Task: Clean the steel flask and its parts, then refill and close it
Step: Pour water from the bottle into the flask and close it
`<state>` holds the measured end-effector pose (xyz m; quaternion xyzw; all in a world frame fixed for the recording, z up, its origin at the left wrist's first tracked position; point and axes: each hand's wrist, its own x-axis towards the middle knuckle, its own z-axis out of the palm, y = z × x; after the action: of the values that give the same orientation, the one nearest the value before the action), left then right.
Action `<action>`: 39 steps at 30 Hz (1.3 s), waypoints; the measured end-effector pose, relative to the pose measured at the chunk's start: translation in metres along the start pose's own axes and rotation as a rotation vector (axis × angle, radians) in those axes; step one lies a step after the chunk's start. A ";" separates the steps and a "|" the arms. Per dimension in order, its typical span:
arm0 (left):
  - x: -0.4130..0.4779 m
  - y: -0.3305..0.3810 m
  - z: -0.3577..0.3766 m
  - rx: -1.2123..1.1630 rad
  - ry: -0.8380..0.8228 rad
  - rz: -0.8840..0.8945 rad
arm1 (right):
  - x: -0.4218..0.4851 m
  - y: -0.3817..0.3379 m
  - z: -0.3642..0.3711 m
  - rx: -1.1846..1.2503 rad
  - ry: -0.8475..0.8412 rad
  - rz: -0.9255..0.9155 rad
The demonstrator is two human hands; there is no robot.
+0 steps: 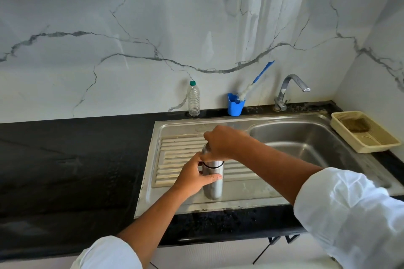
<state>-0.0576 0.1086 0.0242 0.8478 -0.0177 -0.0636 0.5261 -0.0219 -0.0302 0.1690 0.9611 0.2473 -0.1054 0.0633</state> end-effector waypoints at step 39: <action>0.014 -0.007 0.005 -0.128 -0.192 -0.037 | 0.011 0.028 0.065 0.591 0.138 -0.129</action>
<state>-0.0444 0.1055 0.0143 0.8026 -0.0485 -0.1553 0.5738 -0.0100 -0.0608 0.1058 0.9251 0.2702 -0.1109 -0.2427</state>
